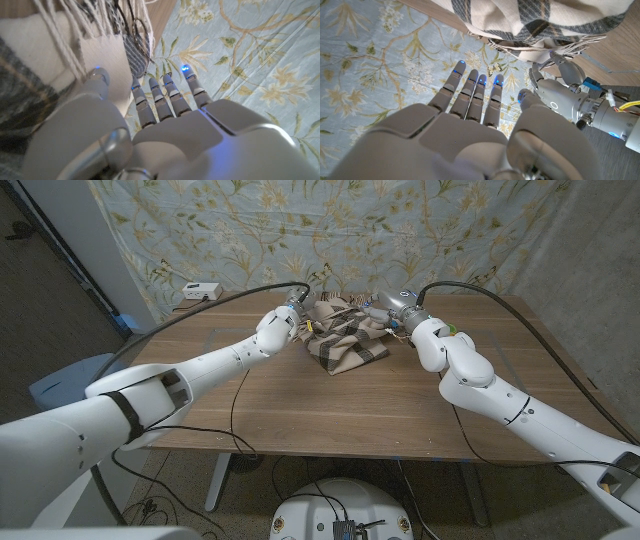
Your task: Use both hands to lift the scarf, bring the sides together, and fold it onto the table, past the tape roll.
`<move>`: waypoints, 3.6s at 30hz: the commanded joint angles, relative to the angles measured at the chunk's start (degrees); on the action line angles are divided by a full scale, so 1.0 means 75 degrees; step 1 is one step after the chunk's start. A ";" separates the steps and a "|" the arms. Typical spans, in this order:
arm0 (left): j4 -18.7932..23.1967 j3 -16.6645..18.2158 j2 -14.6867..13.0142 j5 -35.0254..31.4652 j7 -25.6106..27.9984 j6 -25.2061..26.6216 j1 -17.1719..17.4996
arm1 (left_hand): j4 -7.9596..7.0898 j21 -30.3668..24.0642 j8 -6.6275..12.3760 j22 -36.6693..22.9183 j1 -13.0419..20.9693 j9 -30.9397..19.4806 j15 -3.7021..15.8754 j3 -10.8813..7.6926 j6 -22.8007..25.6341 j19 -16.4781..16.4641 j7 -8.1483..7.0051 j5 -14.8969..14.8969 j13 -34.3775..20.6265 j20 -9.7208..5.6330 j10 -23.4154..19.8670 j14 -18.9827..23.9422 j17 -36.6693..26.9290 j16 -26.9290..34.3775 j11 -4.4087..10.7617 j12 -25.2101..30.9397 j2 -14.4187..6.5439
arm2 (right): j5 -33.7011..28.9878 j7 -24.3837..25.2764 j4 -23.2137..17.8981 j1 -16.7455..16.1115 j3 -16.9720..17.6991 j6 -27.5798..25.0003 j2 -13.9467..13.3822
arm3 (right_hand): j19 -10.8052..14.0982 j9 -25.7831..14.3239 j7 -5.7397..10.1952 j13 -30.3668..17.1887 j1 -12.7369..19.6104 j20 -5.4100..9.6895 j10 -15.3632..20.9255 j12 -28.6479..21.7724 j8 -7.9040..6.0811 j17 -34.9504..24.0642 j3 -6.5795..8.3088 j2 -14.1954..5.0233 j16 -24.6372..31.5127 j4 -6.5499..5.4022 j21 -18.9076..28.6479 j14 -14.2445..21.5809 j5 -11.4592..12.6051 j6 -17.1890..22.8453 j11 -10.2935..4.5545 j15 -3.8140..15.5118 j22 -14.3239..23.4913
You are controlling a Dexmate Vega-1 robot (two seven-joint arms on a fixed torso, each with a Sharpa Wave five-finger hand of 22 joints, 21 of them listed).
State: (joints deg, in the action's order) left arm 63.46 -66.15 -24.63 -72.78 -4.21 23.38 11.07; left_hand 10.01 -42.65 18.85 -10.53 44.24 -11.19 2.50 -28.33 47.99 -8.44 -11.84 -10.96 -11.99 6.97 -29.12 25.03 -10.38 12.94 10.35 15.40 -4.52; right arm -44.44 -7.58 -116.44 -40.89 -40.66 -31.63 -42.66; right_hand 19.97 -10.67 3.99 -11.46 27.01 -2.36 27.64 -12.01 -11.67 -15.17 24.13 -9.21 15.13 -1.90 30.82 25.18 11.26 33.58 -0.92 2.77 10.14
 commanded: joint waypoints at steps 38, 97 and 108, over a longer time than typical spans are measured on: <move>-0.5453 -0.3889 0.2598 0.1293 0.4260 0.0825 -0.2755 | -0.0095 -0.0211 0.0848 -0.0024 0.0819 -0.0576 0.1288 -0.0426 0.1302 -0.0625 0.0757 0.0126 -0.0175 -0.0363 -0.1301 0.0824 -0.0032 0.0042 0.0229 0.0119 -0.0431 | 0.0783 0.0499 0.0137 -0.0111 0.0218 0.0166 -0.0233 | 0.0107 -0.0027 0.0002 -0.0009 0.0019 -0.0023 0.0076 0.0031 -0.0003 0.0010 0.0014 0.0006 0.0033 0.0051 -0.0086 0.0046 0.0008 0.0130 0.0036 0.0290 -0.0002; -0.5552 -0.2701 0.3378 0.4158 0.6279 0.1437 -0.2442 | -0.1668 0.0005 -0.0992 -0.0069 -0.0061 -0.0073 0.0205 0.0508 -0.3360 -0.0356 0.0314 0.0071 -0.0387 0.0275 0.0857 -0.0150 -0.0317 -0.0039 -0.0741 -0.0430 -0.0844 | 0.1867 0.0977 0.1151 0.0515 0.0121 0.0288 0.0068 | 0.0128 -0.0029 -0.0026 -0.0010 -0.0140 -0.0049 0.0088 0.0050 0.0024 0.0008 -0.0036 0.0007 0.0035 0.0008 -0.0185 0.0032 -0.0011 0.0179 0.0064 0.0243 0.0003; -0.1828 -0.0523 0.1717 0.5445 0.8449 0.2457 -0.1303 | -0.1950 0.0041 -0.0974 -0.0058 -0.0517 -0.0062 0.0066 0.0577 -0.3230 -0.0298 0.0410 0.0102 -0.0337 0.0288 0.0790 -0.0151 -0.0272 -0.0059 -0.0822 -0.0391 -0.0706 | 0.3056 0.1749 0.1660 0.0329 0.0599 0.1034 0.0394 | 0.0150 -0.0031 -0.0028 -0.0011 -0.0082 -0.0067 -0.0060 0.0109 0.0106 0.0001 -0.0010 -0.0023 0.0004 0.0084 -0.0213 -0.0092 -0.0008 -0.0028 0.0074 0.0181 0.0005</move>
State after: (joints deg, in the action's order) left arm 22.40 -82.80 0.75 -47.71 29.98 31.19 -6.38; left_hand -4.00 -42.60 11.26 -10.92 41.37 -11.60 2.77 -24.06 23.47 -10.72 -9.18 -10.36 -14.57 8.94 -23.04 24.15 -12.50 12.52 4.80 12.18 -9.88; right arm -28.41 1.09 -107.25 -37.77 -38.68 -28.23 -41.79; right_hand 20.58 -10.80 3.89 -11.46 26.48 -2.98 27.81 -11.43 -11.21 -14.96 23.88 -9.29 15.13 -1.67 29.44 25.04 11.26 34.44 -0.47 2.64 10.14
